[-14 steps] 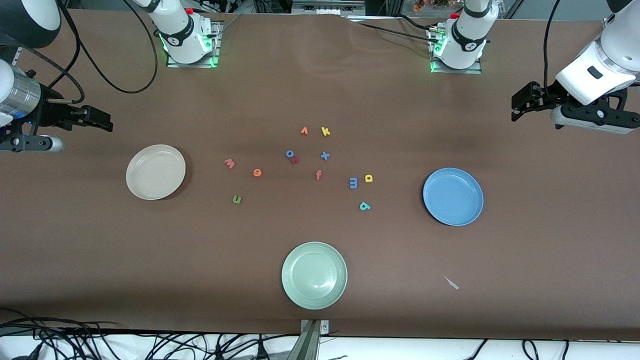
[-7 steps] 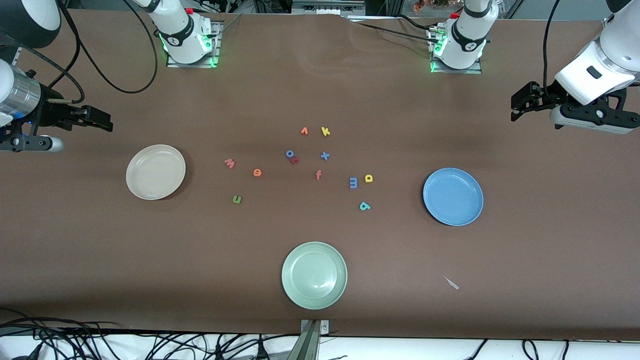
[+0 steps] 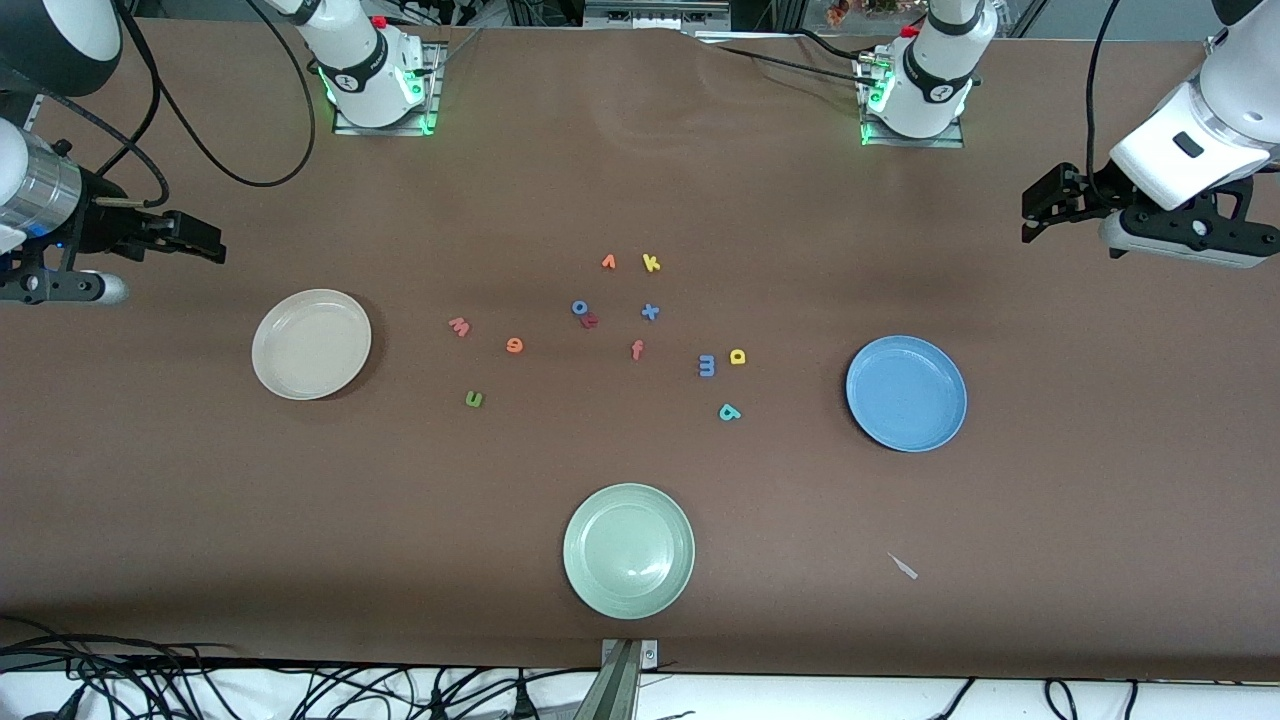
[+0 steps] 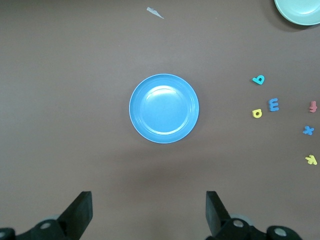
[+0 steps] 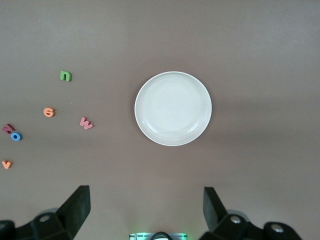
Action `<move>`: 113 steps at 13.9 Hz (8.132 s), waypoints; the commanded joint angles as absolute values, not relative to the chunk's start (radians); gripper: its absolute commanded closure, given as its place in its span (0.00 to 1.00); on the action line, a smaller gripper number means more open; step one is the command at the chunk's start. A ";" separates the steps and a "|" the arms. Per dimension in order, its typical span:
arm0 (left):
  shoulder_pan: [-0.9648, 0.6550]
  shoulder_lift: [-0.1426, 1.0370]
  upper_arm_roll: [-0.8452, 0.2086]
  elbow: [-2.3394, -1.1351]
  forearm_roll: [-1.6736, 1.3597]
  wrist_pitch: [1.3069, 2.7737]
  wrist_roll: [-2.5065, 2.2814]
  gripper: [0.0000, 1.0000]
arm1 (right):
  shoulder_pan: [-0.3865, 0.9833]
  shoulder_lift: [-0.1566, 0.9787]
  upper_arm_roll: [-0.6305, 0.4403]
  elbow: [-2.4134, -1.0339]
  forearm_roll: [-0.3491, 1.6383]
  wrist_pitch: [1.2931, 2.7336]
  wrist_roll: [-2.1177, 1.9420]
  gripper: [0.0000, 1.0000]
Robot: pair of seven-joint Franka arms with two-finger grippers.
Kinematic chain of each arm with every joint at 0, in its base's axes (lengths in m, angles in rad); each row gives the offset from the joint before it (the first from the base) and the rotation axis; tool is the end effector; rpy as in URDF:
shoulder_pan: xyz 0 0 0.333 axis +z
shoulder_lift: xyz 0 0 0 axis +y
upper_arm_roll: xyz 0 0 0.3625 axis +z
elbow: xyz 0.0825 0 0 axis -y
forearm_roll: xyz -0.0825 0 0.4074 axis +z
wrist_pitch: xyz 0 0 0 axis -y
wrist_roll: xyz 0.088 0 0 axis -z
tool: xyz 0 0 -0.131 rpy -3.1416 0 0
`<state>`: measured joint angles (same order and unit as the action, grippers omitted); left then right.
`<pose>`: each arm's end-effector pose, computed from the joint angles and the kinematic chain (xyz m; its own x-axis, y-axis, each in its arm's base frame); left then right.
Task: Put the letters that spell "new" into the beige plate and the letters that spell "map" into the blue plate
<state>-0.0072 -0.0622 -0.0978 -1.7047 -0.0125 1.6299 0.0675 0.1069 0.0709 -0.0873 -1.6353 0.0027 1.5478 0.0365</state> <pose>0.5551 -0.0617 0.6208 0.9853 -0.1706 -0.0124 -0.1706 -0.9853 0.0073 0.5888 0.0135 0.5724 0.9874 -0.0178 -0.1572 -0.0166 -0.9998 0.0093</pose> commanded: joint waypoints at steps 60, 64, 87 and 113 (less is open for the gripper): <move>-0.005 -0.081 -0.100 -1.717 -0.029 1.626 0.080 0.00 | 0.130 0.130 -0.077 -1.637 0.087 1.577 0.026 0.00; -0.005 -0.081 -0.100 -1.717 -0.029 1.626 0.080 0.00 | 0.205 0.150 -0.077 -1.637 0.106 1.611 0.026 0.00; -0.005 -0.066 -0.110 -1.718 -0.029 1.626 0.078 0.00 | 0.325 0.170 0.018 -2.283 0.014 2.459 -0.110 0.00; -0.376 0.646 -0.169 -1.427 -0.028 1.928 -0.546 0.00 | 0.353 0.411 0.061 -2.283 0.012 2.669 -0.354 0.39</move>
